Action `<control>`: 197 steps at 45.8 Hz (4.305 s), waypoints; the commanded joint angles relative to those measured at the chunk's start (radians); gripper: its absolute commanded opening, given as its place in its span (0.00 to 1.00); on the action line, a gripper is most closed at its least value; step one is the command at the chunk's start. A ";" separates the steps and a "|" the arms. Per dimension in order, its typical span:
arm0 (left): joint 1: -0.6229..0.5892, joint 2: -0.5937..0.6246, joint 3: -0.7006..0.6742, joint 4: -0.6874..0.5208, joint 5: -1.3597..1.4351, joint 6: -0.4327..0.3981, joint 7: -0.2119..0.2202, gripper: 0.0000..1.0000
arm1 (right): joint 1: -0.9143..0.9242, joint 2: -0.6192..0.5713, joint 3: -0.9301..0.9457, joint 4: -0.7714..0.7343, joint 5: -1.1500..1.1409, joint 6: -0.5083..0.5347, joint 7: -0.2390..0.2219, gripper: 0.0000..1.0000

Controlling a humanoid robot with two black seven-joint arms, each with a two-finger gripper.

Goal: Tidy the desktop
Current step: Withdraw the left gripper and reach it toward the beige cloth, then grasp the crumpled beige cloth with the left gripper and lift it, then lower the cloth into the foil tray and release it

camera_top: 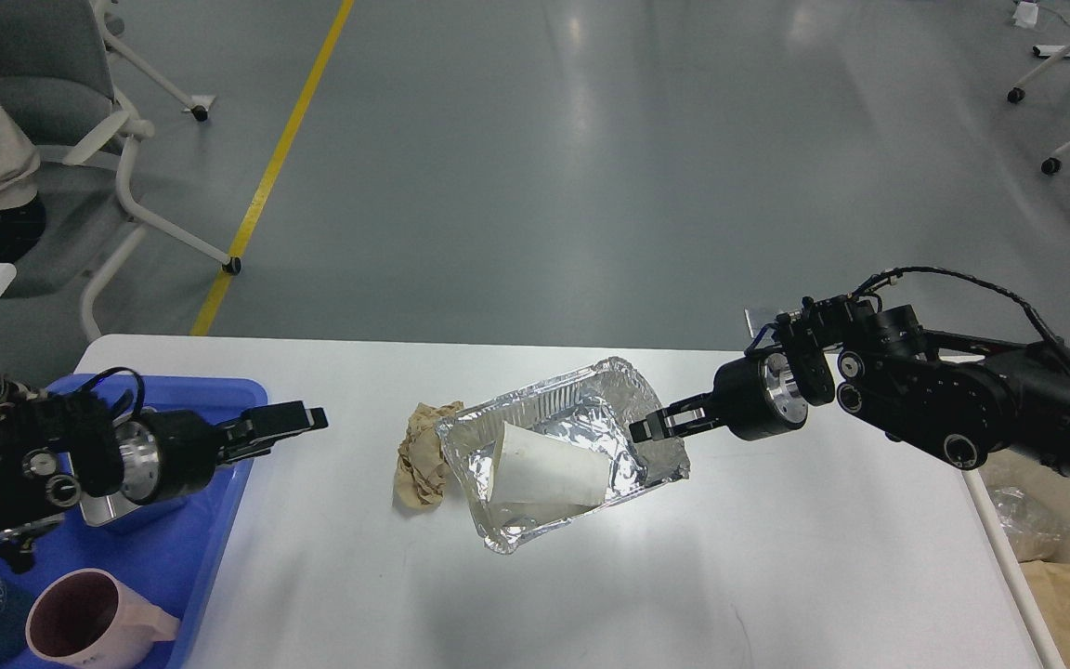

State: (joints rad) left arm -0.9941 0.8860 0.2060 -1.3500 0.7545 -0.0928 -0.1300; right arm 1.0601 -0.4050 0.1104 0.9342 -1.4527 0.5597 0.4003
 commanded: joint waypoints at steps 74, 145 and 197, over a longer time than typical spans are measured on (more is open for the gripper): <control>-0.029 -0.599 0.128 0.697 0.195 -0.117 -0.142 0.00 | -0.017 -0.014 0.014 -0.002 0.008 -0.010 0.003 0.00; -0.330 -0.442 -0.074 0.219 0.200 -0.274 -0.151 0.04 | -0.005 0.017 0.006 0.012 0.008 -0.003 0.006 0.00; -0.293 -0.538 -0.103 0.298 0.286 -0.151 -0.146 0.87 | -0.009 -0.005 0.018 0.014 0.041 -0.003 0.009 0.00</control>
State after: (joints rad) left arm -1.2838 0.3194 0.1338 -1.0522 1.0726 -0.2414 -0.2759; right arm 1.0538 -0.3995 0.1283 0.9500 -1.4367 0.5568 0.4091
